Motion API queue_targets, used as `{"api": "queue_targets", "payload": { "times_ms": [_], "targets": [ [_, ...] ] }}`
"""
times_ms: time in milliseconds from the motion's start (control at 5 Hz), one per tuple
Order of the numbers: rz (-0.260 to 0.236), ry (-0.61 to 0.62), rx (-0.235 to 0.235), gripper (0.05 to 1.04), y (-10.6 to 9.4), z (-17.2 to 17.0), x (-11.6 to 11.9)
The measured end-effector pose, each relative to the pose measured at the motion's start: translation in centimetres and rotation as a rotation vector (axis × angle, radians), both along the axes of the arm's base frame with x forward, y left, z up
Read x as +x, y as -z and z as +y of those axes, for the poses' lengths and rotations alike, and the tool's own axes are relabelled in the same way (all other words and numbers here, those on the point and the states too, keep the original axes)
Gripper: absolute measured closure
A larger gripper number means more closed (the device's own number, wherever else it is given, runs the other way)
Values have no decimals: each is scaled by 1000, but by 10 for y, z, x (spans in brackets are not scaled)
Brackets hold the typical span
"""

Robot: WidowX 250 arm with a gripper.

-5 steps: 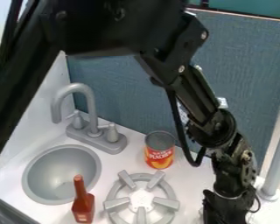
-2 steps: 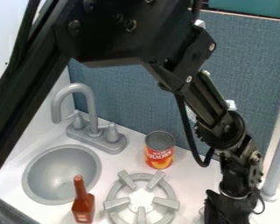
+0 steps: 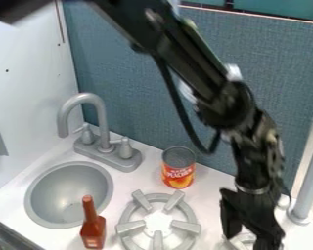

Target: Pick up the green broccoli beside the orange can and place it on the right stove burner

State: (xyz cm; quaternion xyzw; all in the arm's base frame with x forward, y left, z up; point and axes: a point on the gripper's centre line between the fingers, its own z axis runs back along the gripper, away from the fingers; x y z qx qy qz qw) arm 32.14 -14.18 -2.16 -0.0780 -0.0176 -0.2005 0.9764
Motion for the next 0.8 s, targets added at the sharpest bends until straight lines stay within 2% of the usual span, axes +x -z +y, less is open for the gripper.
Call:
{"api": "queue_targets", "payload": {
  "times_ms": [200, 400, 600, 800],
  "targets": [
    [3, -67, -20, 93, -25, 13, -5],
    [21, -161, 71, 93, -50, 45, -19],
    [52, -307, 124, 93, -71, 92, -28],
    [126, -381, 178, 93, -80, 121, -43]
  ]
}}
